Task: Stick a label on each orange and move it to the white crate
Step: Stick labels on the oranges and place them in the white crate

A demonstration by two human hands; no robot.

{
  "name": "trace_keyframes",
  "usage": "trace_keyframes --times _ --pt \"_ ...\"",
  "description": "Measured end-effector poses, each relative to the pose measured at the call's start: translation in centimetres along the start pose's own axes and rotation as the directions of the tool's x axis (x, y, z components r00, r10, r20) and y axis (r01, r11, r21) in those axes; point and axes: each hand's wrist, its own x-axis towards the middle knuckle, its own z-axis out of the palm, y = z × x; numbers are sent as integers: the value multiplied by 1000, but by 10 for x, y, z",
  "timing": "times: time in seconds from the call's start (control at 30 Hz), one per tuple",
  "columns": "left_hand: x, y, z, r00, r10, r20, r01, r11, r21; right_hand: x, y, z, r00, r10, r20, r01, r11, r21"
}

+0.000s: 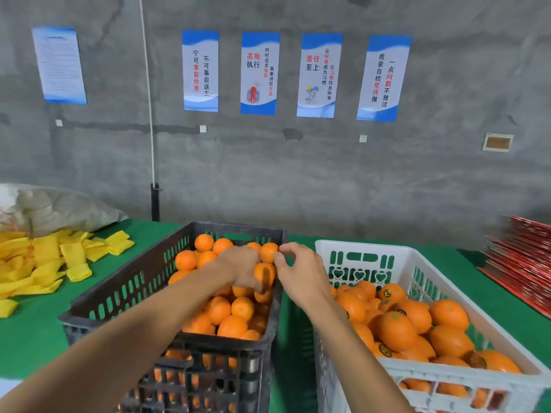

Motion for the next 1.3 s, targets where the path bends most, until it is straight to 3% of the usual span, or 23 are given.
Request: trace_keyframes --times 0.1,0.2,0.27,0.33,0.47,0.57,0.67,0.73,0.87,0.97,1.13,1.3 --pt "-41 4 -19 964 -84 -251 -7 939 -343 -26 -9 -20 999 -51 1 50 993 107" --pt "-88 30 -19 910 -186 -370 -166 655 -737 -58 -21 -36 974 -172 -149 205 946 252" --pt "-116 58 -9 863 -196 -465 -340 456 -823 -83 -20 -46 940 -236 -245 306 902 306" --pt "-142 88 11 820 -220 -528 -445 332 -831 -112 -10 -53 925 -245 -290 340 874 347" --pt "-176 139 81 866 -271 -419 -420 58 -906 -179 30 -47 953 -161 -256 257 878 404" --pt "-190 159 132 916 -297 -269 -265 52 -963 -220 62 -30 991 -42 -127 91 908 409" --pt "-202 165 182 940 -281 -195 -139 205 -969 -252 94 -8 999 28 39 -41 924 381" --pt "-209 167 208 945 -301 -128 -50 255 -966 -267 114 3 992 51 120 -87 943 320" --pt "-220 164 245 925 -381 13 58 108 -992 -290 144 15 959 50 281 -57 998 19" --pt "-226 164 259 926 -378 19 24 9 -1000 -306 158 20 909 35 415 -17 999 -47" --pt "-233 169 261 926 -376 -31 -53 -48 -997 -309 165 22 908 58 414 -15 994 -106" --pt "-241 169 260 939 -337 -60 -85 -58 -995 -308 165 30 947 168 273 -205 972 113"
